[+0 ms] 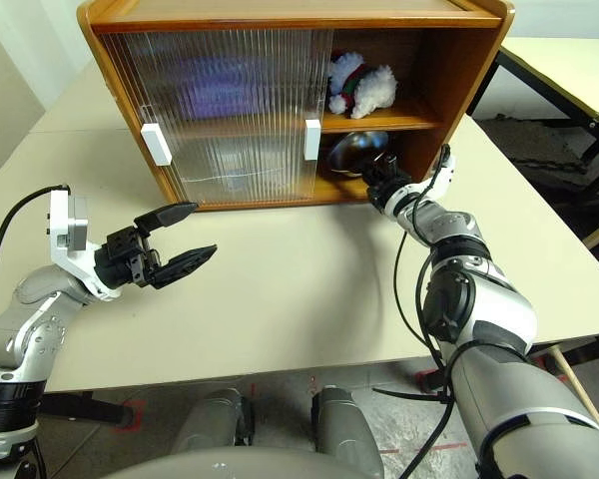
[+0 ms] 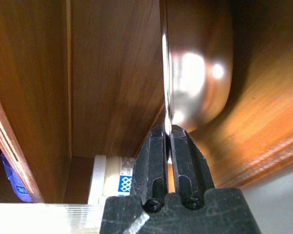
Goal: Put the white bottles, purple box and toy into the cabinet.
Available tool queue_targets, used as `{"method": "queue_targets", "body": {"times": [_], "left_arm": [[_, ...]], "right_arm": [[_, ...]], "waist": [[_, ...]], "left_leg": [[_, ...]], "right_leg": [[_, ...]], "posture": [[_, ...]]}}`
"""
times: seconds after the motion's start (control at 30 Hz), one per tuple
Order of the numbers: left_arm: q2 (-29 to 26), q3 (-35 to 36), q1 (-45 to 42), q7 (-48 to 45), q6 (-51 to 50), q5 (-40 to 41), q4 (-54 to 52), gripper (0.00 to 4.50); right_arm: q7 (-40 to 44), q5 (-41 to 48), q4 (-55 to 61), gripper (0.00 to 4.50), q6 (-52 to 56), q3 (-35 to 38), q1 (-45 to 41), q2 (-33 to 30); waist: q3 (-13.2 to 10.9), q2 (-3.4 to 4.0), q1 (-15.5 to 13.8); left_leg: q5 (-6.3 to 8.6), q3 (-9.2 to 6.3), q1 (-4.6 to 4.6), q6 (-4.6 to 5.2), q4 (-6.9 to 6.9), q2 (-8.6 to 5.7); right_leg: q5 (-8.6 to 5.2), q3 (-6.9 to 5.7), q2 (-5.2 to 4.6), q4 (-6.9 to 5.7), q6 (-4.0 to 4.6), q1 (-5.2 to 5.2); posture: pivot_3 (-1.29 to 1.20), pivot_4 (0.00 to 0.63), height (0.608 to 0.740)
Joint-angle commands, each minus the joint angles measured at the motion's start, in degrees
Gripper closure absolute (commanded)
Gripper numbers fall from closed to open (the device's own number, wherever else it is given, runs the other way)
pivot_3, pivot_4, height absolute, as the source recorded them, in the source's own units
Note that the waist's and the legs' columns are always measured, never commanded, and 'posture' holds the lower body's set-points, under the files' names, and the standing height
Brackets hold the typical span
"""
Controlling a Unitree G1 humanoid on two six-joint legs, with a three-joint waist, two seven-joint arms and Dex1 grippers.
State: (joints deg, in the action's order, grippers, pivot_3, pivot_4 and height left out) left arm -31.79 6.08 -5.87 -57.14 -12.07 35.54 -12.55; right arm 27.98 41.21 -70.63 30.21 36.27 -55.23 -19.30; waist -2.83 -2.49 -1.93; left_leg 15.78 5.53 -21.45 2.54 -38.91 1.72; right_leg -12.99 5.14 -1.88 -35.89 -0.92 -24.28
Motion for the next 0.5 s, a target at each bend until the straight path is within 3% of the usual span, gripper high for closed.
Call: {"method": "queue_targets", "body": {"times": [0.03, 0.17, 0.27, 0.5], "left_arm": [[0.0, -0.5, 0.1, 0.1, 0.1, -1.0, -0.4, 0.00], [-0.1, -0.4, 0.7, 0.0, 0.1, -0.9, -0.8, 0.00], [-0.2, -0.4, 0.9, -0.1, 0.0, -0.8, -0.9, 0.00], [-0.1, -0.9, 0.5, -0.5, 0.2, -1.0, -0.4, 0.00]], "right_arm": [[-1.2, -1.2, -1.9, 4.49, -1.2, 0.4, -0.3, 0.7], [-1.1, -1.8, -2.4, 4.49, -2.1, 0.1, 0.1, 1.4], [-0.8, -2.1, -2.5, 3.66, -2.4, 0.2, 0.2, 1.8], [0.5, -4.4, -2.3, 0.98, -3.3, -0.5, -0.2, 2.0]], "waist": [[0.0, 0.00, 0.0], [0.0, 0.01, 0.1], [0.0, 0.02, 0.4], [0.0, 0.04, 0.9]], "left_leg": [[0.00, 0.00, 0.00, 0.00, 0.00, 0.00], [0.00, 0.00, 0.00, 0.00, 0.00, 0.00], [0.00, 0.00, 0.00, 0.00, 0.00, 0.00], [0.00, -0.02, -0.03, -0.01, 0.01, -0.01]], "right_leg": [[0.00, 0.00, 0.00, 0.00, 0.00, 0.00], [0.00, 0.00, 0.00, 0.00, 0.00, 0.00], [0.01, -0.01, -0.01, -0.01, 0.00, 0.00], [0.02, -0.03, -0.02, -0.01, -0.01, -0.02]], "posture": [[0.19, 0.012, 0.740], [0.19, 0.013, 0.740], [0.19, 0.012, 0.740], [0.19, 0.009, 0.740]]}}
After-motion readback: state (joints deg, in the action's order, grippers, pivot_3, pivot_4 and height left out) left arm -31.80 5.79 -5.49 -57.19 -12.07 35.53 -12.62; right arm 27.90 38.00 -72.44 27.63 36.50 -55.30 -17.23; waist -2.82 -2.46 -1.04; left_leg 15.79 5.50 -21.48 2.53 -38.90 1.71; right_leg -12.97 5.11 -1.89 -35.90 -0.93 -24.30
